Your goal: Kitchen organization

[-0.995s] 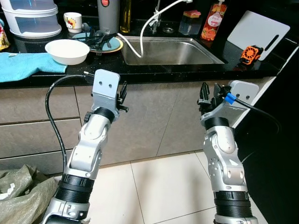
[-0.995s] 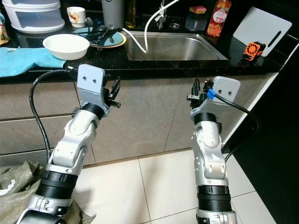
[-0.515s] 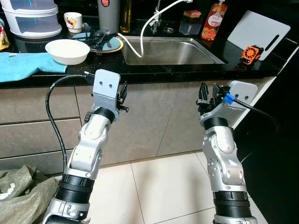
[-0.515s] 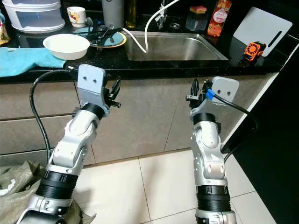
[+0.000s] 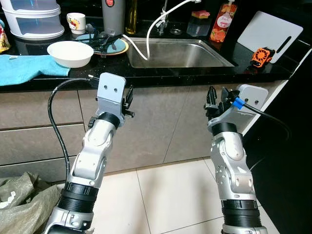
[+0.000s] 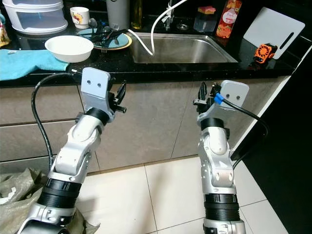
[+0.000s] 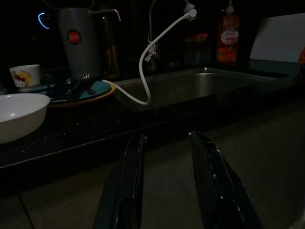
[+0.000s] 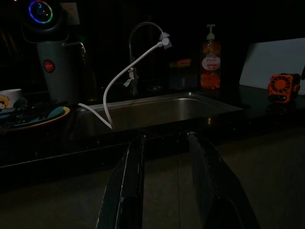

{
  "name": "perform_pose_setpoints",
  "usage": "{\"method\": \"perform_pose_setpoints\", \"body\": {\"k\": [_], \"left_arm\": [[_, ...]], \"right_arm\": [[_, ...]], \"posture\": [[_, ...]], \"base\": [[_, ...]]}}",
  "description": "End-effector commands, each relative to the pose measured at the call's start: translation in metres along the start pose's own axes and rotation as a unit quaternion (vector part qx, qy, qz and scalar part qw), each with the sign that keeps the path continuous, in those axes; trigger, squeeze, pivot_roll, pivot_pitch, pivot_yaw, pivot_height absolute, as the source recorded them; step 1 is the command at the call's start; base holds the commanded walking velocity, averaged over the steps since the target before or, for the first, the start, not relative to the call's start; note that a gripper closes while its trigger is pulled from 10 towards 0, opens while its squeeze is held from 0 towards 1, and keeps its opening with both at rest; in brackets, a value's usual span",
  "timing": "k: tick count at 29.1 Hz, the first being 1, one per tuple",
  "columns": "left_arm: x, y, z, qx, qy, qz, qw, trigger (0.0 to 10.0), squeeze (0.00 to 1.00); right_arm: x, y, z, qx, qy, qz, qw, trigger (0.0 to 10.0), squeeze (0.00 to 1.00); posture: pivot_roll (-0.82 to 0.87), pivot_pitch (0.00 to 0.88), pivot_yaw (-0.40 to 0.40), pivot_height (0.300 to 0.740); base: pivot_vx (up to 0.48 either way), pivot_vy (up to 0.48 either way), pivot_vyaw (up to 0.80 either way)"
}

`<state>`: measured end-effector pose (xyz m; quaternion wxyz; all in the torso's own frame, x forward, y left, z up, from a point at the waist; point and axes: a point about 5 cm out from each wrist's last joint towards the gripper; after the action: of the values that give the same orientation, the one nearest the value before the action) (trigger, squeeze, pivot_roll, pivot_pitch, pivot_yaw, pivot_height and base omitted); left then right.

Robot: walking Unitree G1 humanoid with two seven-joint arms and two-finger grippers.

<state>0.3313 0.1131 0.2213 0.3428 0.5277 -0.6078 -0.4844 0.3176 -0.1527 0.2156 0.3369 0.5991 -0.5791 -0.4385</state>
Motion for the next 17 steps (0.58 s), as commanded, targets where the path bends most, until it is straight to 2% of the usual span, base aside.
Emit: {"method": "perform_pose_setpoints", "body": {"k": [1, 17], "left_arm": [[0.0053, 0.0032, -0.0013, 0.008, -0.007, -0.002, 1.0, 10.0, 0.0], [0.0083, 0.0002, 0.001, 0.003, -0.011, 0.004, 1.0, 10.0, 0.0]], "right_arm": [[-0.0017, -0.0025, -0.0006, -0.004, 0.006, 0.003, 1.0, 10.0, 0.0], [-0.0041, 0.0002, -0.0017, -0.001, 0.005, -0.002, 1.0, 10.0, 0.0]], "posture": [[0.26, 0.0, -0.085, 0.74], [0.24, 0.0, -0.085, 0.74]], "base": [[0.0, 0.0, 0.0], [0.0, 0.0, 0.0]]}}
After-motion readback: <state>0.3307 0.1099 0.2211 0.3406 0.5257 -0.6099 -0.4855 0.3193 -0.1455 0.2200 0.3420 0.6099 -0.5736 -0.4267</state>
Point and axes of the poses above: a point about 5 cm out from each wrist's last joint towards the gripper, its own z axis pointing back from the gripper into the wrist, its own y axis along the axis of the wrist's last joint, x = y × z, and after that the axes turned 3 degrees about z, right-handed
